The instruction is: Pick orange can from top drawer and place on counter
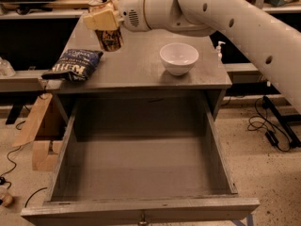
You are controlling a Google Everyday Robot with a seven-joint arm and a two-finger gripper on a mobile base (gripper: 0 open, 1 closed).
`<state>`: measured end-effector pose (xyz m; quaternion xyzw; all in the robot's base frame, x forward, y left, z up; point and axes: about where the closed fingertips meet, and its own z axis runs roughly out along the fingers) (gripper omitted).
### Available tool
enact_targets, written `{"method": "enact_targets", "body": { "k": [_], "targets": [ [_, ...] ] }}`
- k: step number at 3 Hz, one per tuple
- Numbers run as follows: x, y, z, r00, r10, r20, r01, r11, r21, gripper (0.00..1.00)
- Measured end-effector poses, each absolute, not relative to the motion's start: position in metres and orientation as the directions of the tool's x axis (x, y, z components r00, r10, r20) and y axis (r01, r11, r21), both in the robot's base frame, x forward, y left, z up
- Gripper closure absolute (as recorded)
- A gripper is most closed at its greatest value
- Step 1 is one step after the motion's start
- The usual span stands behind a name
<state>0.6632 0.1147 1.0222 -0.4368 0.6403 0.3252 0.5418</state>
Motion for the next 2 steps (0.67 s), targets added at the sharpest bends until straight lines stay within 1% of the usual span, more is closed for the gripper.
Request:
{"method": "enact_targets", "body": {
  "k": [1,2],
  "targets": [
    [0.663,0.115,1.022,-0.031,-0.207,-0.978,-0.912,0.407,-0.057,1.00],
    [0.694,0.112,1.030,-0.054,-0.168,-0.984,-0.893,0.450,-0.028,1.00]
  ]
}}
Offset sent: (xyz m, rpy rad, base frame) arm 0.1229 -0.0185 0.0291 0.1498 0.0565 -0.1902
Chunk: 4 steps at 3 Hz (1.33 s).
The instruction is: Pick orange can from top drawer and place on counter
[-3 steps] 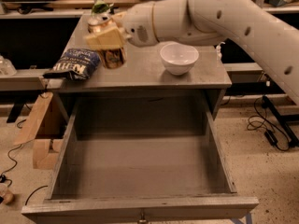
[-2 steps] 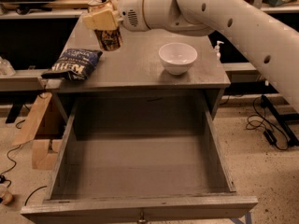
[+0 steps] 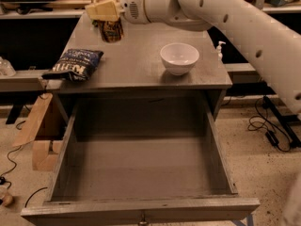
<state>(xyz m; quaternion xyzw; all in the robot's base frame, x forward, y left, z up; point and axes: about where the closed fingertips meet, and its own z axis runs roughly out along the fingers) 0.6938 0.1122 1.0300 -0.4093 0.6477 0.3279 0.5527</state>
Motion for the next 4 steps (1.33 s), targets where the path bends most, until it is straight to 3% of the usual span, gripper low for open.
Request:
{"method": "enact_targets", "body": {
  "k": [2,4],
  "targets": [
    [0.822,0.110,1.039,-0.135,-0.034,-0.990,-0.745,0.662,0.078,1.00],
    [0.896,0.071,0.981,-0.238,0.049,-0.970,-0.474,0.866,0.160,1.00]
  ]
}}
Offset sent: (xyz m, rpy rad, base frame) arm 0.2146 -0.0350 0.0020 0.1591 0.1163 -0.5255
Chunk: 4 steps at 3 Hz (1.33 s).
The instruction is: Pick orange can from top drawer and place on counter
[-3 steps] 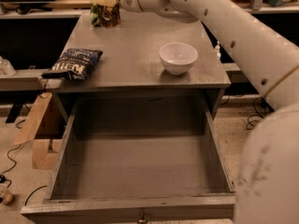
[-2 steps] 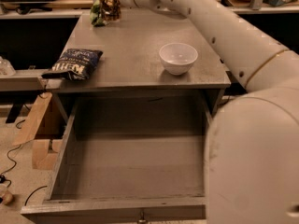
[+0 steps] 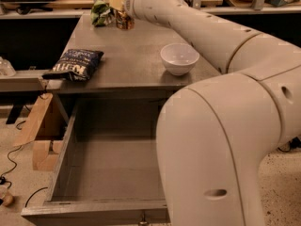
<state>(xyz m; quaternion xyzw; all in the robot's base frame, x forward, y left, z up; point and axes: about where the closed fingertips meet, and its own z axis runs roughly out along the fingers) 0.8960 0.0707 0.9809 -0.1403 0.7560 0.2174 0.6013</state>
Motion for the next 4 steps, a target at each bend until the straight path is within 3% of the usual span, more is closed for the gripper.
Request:
{"method": "enact_targets", "body": {
  "k": [1,3,4],
  "targets": [
    [0.915,0.042,0.948,-0.234,0.079,-0.969,-0.364,0.917,0.162,1.00],
    [0.933,0.035,0.918,-0.208,0.045,-0.977,-0.296,0.949,0.106,1.00],
    [0.934,0.035,0.918,-0.206,0.039,-0.978,-0.293,0.951,0.100,0.85]
  ]
}}
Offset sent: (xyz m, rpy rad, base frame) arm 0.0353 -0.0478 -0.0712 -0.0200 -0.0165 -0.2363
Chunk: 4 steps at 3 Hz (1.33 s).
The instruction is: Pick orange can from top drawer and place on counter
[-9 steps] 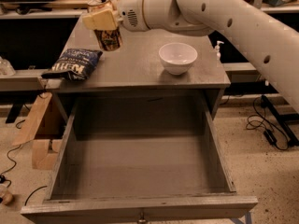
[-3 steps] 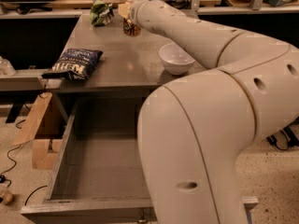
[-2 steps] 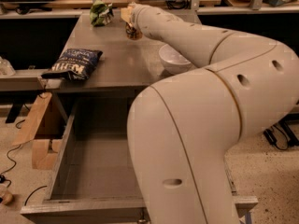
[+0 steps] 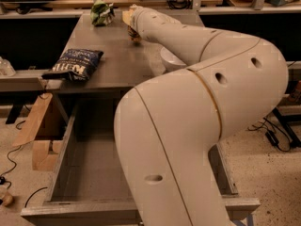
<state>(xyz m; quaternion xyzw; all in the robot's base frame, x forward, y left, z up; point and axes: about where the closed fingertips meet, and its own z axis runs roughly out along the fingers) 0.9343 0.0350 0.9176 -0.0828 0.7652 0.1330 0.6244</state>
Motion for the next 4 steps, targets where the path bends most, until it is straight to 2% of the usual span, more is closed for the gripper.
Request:
{"method": "enact_targets", "body": {
  "k": [3,4],
  "targets": [
    [0.9346,0.0383,0.9155,-0.209,0.038,-0.977,-0.296,0.950,0.100,0.15],
    [0.9347,0.0394,0.9148,-0.210,0.038,-0.977,-0.297,0.950,0.100,0.00]
  ]
}}
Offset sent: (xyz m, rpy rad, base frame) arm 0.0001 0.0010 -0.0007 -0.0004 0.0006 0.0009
